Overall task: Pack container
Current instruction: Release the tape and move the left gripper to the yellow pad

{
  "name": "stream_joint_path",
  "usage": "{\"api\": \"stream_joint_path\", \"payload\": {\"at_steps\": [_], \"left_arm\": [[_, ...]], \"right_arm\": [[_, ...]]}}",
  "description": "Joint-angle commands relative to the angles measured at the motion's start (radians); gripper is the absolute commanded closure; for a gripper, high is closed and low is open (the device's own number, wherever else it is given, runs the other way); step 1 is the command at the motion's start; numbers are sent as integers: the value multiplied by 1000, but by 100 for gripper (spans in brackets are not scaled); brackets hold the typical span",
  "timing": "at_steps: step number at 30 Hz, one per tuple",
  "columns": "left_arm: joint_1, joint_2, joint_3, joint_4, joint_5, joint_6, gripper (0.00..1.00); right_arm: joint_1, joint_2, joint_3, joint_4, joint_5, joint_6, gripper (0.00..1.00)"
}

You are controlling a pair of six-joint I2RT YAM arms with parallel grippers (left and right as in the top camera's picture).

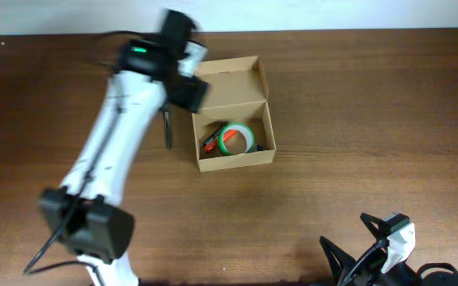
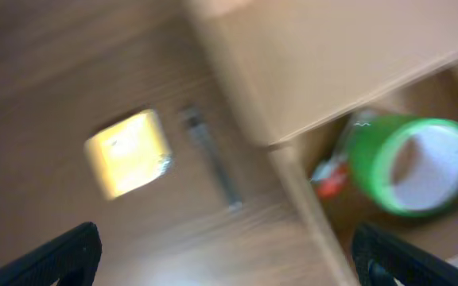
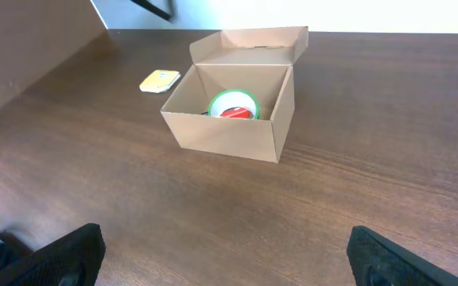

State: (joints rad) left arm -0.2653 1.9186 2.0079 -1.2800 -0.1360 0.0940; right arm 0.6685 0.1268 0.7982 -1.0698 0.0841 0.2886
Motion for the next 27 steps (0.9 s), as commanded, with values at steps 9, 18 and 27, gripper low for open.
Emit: {"api": "stream_joint_path", "payload": {"at_steps": [9, 18, 27], "left_arm": [[273, 69, 4, 50, 76, -46, 0], [254, 307, 4, 76, 42, -11, 0], [254, 423, 4, 114, 42, -26, 0]], "right_arm": [[5, -8, -4, 3, -2, 8, 1], [5, -8, -4, 3, -2, 7, 1], [5, -8, -4, 3, -2, 7, 1]]}}
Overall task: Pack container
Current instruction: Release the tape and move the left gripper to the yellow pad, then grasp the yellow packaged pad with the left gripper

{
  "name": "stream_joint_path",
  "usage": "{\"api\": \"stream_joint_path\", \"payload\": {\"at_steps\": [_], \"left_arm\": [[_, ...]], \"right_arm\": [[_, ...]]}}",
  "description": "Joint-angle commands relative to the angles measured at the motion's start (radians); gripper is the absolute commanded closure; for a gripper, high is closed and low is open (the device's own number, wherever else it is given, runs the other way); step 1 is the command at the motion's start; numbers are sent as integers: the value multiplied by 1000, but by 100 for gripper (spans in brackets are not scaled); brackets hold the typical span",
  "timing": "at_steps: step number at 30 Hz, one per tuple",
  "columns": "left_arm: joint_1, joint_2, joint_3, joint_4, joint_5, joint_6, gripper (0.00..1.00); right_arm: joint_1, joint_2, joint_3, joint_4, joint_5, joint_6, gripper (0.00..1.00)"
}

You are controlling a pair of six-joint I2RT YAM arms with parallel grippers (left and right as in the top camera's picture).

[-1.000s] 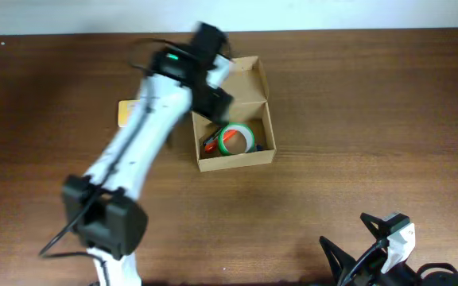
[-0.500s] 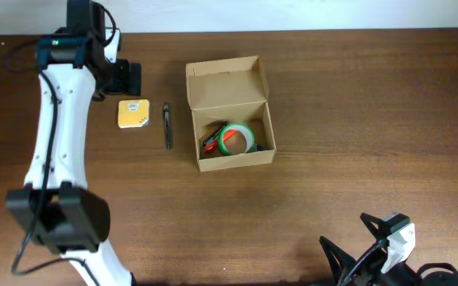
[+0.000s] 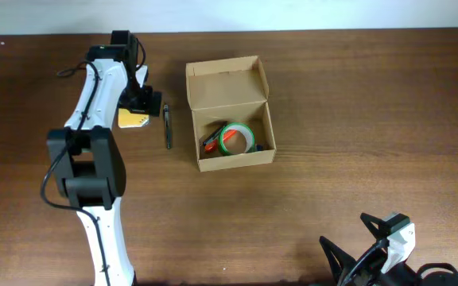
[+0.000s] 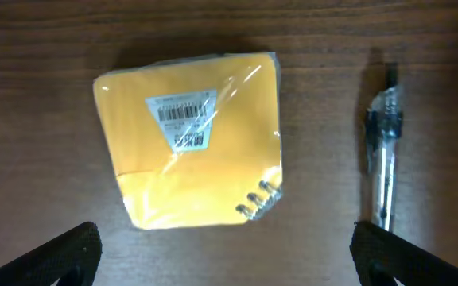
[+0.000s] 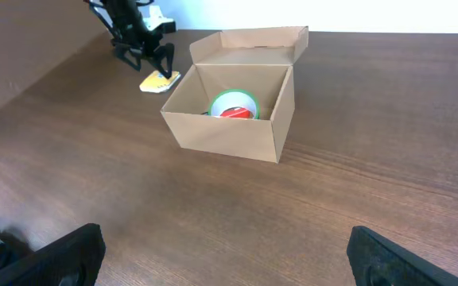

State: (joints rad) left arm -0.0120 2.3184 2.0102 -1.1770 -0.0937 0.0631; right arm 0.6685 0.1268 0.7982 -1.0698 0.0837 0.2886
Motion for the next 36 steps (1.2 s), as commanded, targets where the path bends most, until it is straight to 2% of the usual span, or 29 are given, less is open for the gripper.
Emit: {"api": "stream_joint_path", "payload": {"at_steps": [1, 13, 19, 23, 36], "left_arm": [[2, 28, 2, 21, 0, 5, 0], [2, 45, 2, 113, -4, 5, 0], [3, 56, 2, 127, -85, 4, 1], [13, 81, 2, 127, -87, -2, 0], [46, 140, 2, 134, -6, -18, 1]], "right_arm": [[5, -8, -4, 3, -2, 7, 1], [5, -8, -4, 3, -2, 7, 1], [5, -8, -4, 3, -2, 7, 1], [5, -8, -4, 3, -2, 7, 1], [5, -8, -4, 3, -2, 7, 1]]}}
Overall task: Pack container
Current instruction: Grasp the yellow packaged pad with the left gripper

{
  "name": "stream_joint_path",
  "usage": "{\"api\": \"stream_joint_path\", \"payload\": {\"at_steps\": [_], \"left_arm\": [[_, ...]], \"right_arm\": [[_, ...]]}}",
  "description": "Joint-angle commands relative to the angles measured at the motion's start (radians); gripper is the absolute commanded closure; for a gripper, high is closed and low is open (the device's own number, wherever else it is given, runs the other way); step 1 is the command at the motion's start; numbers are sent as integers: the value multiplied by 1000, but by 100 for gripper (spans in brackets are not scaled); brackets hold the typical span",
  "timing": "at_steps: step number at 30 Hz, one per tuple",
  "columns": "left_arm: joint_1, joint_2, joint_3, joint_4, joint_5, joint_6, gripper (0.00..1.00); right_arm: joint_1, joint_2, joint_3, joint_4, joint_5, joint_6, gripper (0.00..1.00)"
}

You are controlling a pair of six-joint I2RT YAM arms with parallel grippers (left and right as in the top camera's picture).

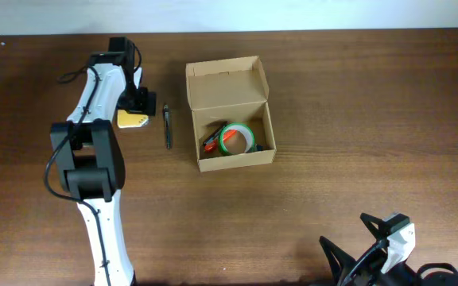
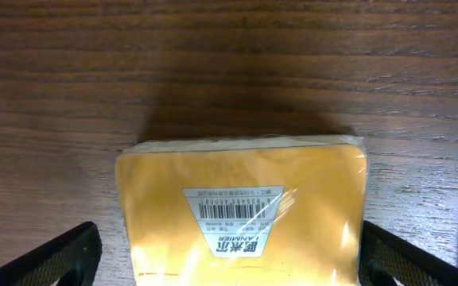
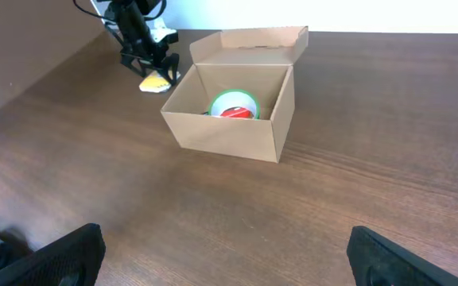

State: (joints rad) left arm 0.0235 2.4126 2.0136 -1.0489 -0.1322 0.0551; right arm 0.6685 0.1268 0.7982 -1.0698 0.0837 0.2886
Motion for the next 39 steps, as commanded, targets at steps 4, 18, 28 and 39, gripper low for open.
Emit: {"api": "stream_joint_path", "payload": {"at_steps": [4, 18, 28, 39], "left_arm": [[23, 63, -2, -2, 80, -10, 0], [32, 85, -2, -26, 167, 2, 6], [32, 86, -2, -35, 166, 2, 16], [33, 86, -2, -47, 167, 1, 35]], "right_arm": [[5, -8, -4, 3, -2, 8, 1], [5, -8, -4, 3, -2, 7, 1], [5, -8, -4, 3, -2, 7, 1], [5, -8, -4, 3, -2, 8, 1]]}}
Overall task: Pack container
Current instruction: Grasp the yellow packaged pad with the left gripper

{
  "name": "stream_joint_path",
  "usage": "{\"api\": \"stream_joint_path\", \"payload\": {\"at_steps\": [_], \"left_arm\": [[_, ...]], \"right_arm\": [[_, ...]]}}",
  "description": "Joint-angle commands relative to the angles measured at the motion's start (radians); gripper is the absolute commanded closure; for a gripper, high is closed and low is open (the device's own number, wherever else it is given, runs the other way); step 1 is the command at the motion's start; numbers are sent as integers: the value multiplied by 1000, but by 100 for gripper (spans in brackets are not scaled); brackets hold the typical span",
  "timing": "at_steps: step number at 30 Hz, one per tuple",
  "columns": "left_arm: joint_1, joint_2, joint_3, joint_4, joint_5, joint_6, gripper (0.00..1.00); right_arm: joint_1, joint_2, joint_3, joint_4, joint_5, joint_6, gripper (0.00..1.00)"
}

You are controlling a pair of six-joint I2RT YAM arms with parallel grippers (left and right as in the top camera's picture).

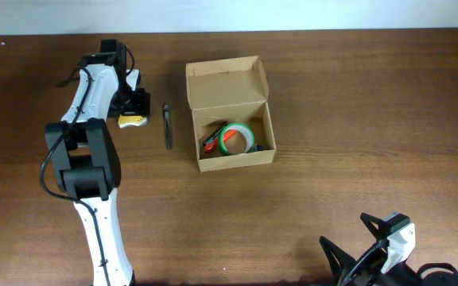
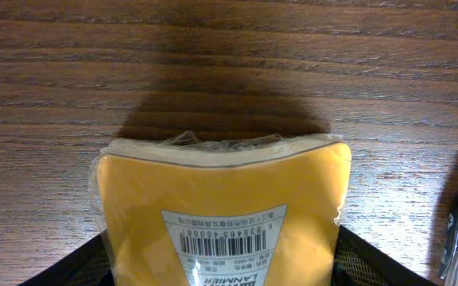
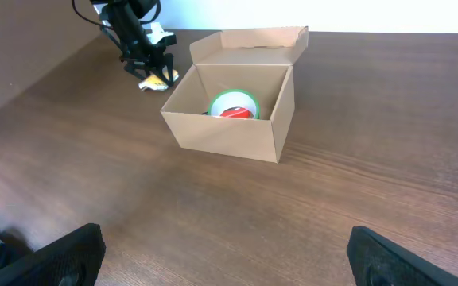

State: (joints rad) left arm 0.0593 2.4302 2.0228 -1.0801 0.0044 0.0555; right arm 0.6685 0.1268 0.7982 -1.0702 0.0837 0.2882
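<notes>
A shrink-wrapped yellow note pad with a barcode label lies on the table left of the open cardboard box. My left gripper is down over the pad, its black fingers pressed against both of the pad's sides. Inside the box sit a green tape roll and a red-orange item. My right gripper stands open and empty, far from the box, near the front right of the table.
A dark pen lies between the pad and the box, its wrapped end showing at the right edge of the left wrist view. The box lid stands open toward the table's far edge.
My left gripper has come lower over the yellow pad and its fingers have narrowed from wide apart to touching the pad's two sides. The right arm has not moved.
My left gripper was first beside the box, moving and blurred, with the pad and pen off to the left. Then it hung open above the pad and pen, then centred on the pad. Now its fingers close on the pad.
</notes>
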Motion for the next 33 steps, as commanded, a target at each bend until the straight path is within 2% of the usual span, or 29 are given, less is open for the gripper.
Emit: {"api": "stream_joint_path", "payload": {"at_steps": [1, 10, 27, 33], "left_arm": [[-3, 68, -11, -19, 31, 1, 35], [-3, 68, 72, -99, 31, 1, 35], [-12, 68, 429, -322, 121, 1, 35], [-62, 68, 553, -414, 174, 4, 35]], "right_arm": [[5, -8, -4, 3, -2, 8, 1], [5, -8, -4, 3, -2, 8, 1], [5, -8, -4, 3, -2, 8, 1], [5, -8, -4, 3, -2, 8, 1]]}}
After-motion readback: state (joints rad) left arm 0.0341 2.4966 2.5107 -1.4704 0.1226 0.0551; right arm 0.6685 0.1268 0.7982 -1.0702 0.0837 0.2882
